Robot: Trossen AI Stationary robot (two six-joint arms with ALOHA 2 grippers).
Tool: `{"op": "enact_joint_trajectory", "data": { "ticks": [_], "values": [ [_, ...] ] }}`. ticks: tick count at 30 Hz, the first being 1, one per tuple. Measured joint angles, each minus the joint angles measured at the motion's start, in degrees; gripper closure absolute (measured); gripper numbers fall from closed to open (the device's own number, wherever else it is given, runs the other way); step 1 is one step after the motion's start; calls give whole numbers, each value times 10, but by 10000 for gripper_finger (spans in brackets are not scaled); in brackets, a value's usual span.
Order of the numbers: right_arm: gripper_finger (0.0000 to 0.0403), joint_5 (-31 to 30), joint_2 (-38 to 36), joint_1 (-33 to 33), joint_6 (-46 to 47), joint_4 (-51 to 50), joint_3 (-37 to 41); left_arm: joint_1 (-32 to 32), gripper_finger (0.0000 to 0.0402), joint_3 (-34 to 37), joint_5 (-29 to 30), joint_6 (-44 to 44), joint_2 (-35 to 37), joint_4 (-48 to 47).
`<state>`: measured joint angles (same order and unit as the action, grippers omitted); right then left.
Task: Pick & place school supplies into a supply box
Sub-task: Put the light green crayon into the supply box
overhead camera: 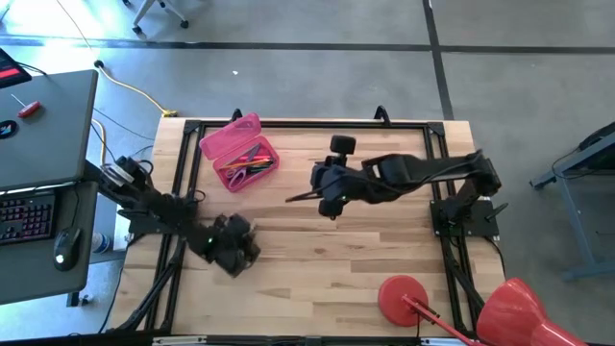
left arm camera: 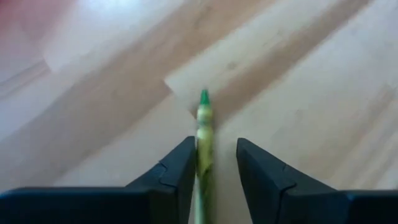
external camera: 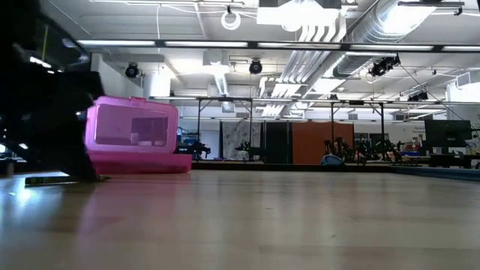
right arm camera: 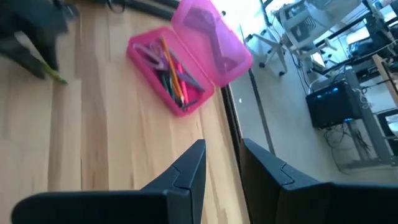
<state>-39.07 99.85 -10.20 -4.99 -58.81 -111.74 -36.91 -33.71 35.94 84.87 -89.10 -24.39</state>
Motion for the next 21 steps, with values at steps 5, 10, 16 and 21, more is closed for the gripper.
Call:
{"op": "enact_joint_trajectory", "data": {
  "ticks": [5, 10, 16, 21],
  "values": [
    [325, -12, -3, 0, 8, 40, 51, -54, 257, -2, 31, 78, -39, -30],
    [325, 22, -40, 0, -20, 146, 114, -75, 258, -3, 88, 97, -78, -31],
    [325, 30, -121, 6, -35, 277, 223, -74, 259, -3, 82, 109, -83, -32],
    [325, 52, -195, 11, -44, 420, 328, -75, 261, -2, 101, 96, -84, -34]
  ]
}}
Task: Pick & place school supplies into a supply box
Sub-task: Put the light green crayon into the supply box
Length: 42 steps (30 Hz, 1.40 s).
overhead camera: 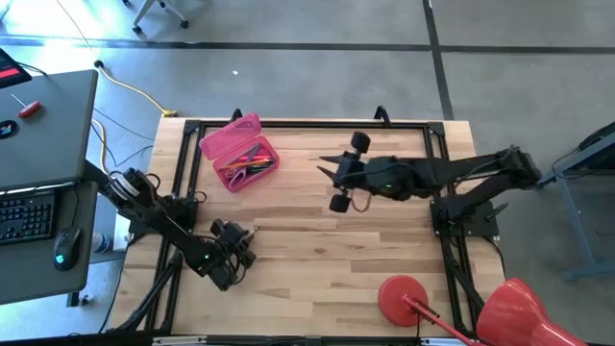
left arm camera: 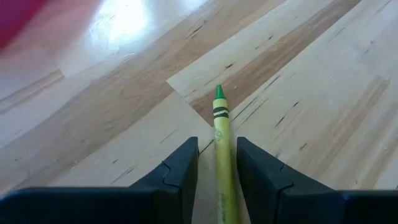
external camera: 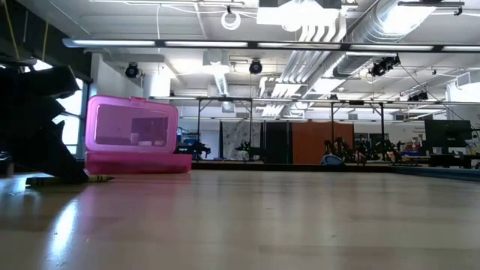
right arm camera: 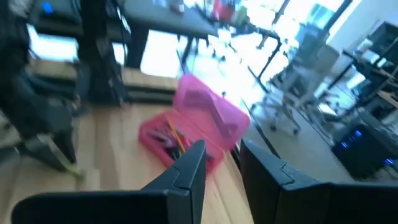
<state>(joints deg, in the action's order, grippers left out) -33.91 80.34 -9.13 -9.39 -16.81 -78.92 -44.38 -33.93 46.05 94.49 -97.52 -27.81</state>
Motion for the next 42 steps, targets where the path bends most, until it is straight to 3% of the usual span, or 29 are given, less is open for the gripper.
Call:
{"op": "enact_joint_trajectory", "data": {
  "ticks": [7, 13, 23, 32, 36, 42],
  "values": [
    [325, 72, -72, 1, 1, 163, 125, 0, 261, 0, 18, -10, -1, -2],
    [325, 87, -81, 1, -18, 268, 193, 0, 261, 1, 63, -12, -25, -2],
    [325, 90, -80, 1, 13, 304, 236, -22, 261, 24, 166, 2, -118, 122],
    [325, 114, -80, -2, 19, 301, 236, -62, 263, 25, 199, 82, -165, 103],
    [325, 118, -80, -15, 21, 298, 236, -58, 285, 21, 202, 79, -165, 105],
    [325, 120, -80, -50, 21, 291, 236, -50, 362, 21, 207, 91, -159, 108]
  ]
}}
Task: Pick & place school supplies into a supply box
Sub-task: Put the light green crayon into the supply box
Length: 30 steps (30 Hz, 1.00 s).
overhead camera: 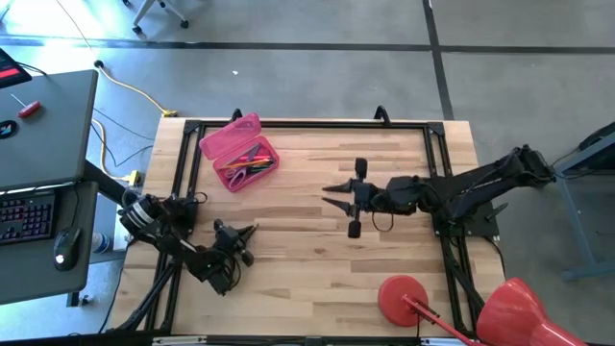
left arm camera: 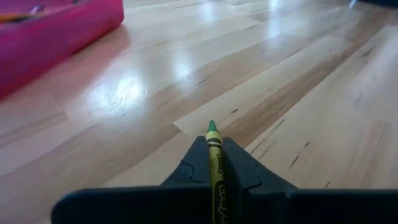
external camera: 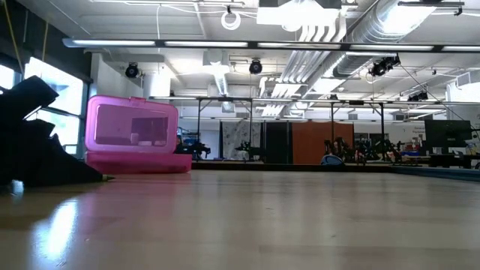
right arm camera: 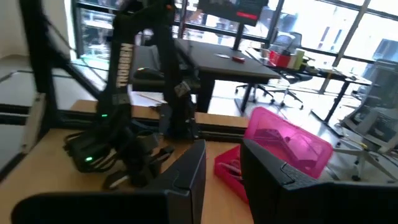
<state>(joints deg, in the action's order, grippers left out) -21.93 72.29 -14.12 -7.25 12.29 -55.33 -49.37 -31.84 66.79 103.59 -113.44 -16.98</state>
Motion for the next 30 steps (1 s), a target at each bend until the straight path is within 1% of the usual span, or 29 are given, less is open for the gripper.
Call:
{"op": "enact_joint_trajectory", "data": {
  "ticks": [3, 6, 8, 11, 14, 17, 20, 22, 26, 30],
  "values": [
    [325, 0, 0, -19, 20, -17, -1, 11, 366, 0, -4, 16, 19, 2],
    [325, 0, 1, -36, 50, -54, -1, 29, 366, -1, -16, 42, 60, -23],
    [325, -2, 5, -44, 72, -80, -1, 47, 363, 1, -7, 49, 94, -56],
    [325, -26, 18, -58, 96, -111, -1, 82, 350, -1, 14, 22, 165, -93],
    [325, -47, 37, -67, 100, -121, -1, 129, 352, 0, 15, -74, 239, -120],
    [325, -46, 56, -72, 101, -118, -1, 188, 361, -1, 17, -176, 316, -145],
    [325, -48, 68, -78, 105, -115, -1, 267, 360, -1, -2, -267, 378, -161],
    [325, -52, 73, -80, 104, -112, -1, 325, 352, -1, -20, -332, 409, -160],
    [325, -57, 80, -81, 103, -112, -1, 444, 344, -1, -63, -412, 431, -145],
    [325, -68, 82, -80, 98, -112, -1, 556, 346, -1, -123, -442, 426, -123]
  ]
}}
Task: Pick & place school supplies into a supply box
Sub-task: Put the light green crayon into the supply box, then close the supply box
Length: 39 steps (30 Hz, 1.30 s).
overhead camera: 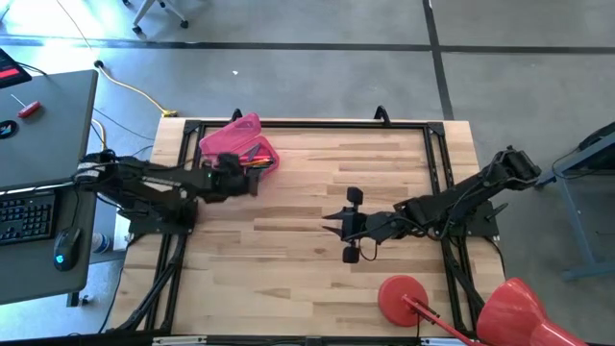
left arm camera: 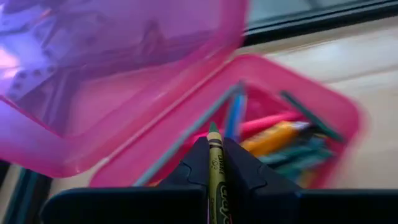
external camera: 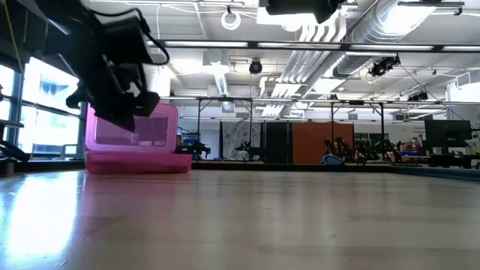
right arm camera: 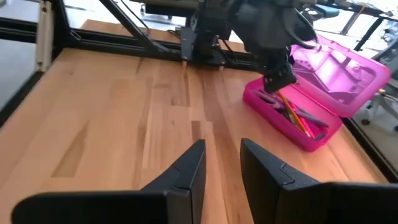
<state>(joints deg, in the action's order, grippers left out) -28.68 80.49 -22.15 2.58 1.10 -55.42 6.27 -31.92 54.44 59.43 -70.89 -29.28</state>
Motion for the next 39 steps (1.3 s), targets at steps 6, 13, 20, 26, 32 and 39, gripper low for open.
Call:
{"op": "enact_joint_trajectory", "data": {
  "ticks": [6, 13, 20, 26, 32, 39],
  "values": [
    [325, -18, 1, 0, -1, -11, 0, 101, 319, 0, -62, -60, -17, 43],
    [325, -89, 1, 6, -24, -12, 0, 149, 288, 0, -138, -142, -37, 68],
    [325, 28, 13, 79, -61, 0, 0, 147, 286, -27, -129, -216, -4, 43],
    [325, 63, 49, 142, -102, 92, 0, 143, 291, -134, -133, -323, 75, -19],
    [325, 11, 94, 207, -73, 188, 0, 127, 333, -250, -48, -373, 131, -134],
    [350, 164, 222, 256, 4, 301, 0, 152, 376, -258, -39, -309, 138, -233]
  ]
}}
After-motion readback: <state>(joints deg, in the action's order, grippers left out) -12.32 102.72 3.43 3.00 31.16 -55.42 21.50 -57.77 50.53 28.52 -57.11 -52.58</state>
